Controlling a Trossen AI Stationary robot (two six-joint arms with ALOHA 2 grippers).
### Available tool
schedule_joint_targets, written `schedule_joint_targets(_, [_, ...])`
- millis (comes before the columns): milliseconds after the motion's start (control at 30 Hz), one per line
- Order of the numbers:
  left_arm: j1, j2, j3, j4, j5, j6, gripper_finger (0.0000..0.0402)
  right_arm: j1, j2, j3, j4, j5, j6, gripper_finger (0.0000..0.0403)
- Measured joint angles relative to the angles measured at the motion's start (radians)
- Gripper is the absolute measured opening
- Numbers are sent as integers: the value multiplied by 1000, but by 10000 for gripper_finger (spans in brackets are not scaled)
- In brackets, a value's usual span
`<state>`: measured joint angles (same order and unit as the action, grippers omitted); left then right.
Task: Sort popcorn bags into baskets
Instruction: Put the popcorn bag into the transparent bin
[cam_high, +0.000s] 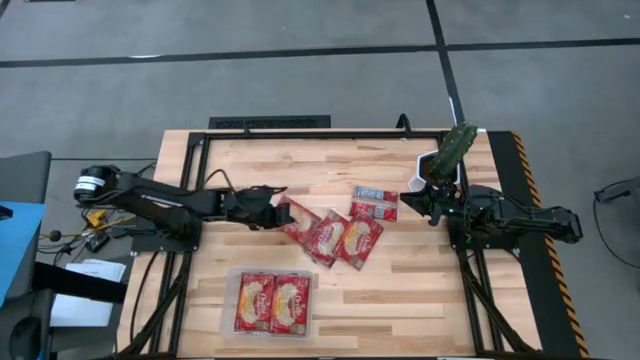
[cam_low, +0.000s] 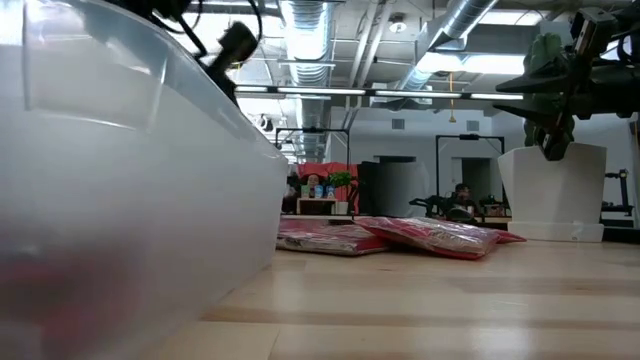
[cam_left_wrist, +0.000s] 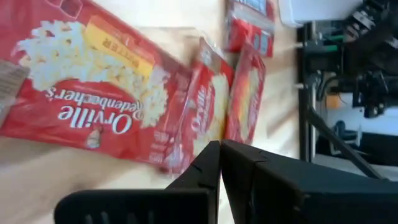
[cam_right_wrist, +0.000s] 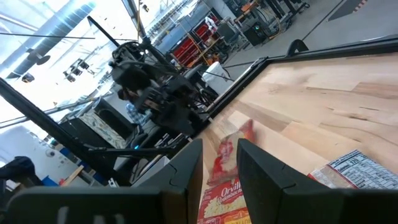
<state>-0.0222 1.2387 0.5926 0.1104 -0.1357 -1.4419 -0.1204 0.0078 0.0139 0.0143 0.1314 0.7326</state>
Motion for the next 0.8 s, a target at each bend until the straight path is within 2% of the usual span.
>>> schedule_joint_targets(200, [-46,-74,0,-53,-29,-44,0,0,0,0,0,0,0,123])
schedule_joint_targets(300, [-62,-99,0,-154,-110,-74,4,0,0,0,0,0,0,123])
schedule_joint_targets(400, [-43,-116,0,-263,-116,-5,26,0,0,0,0,0,0,123])
schedule_joint_targets(500, [-11,-121,0,-339,-115,78,68,0,0,0,0,0,0,123])
schedule_joint_targets(667, [63,-119,0,-354,-116,286,168,0,0,0,0,0,0,123])
schedule_joint_targets(800, [128,-95,0,-357,-98,394,244,0,0,0,0,0,0,123])
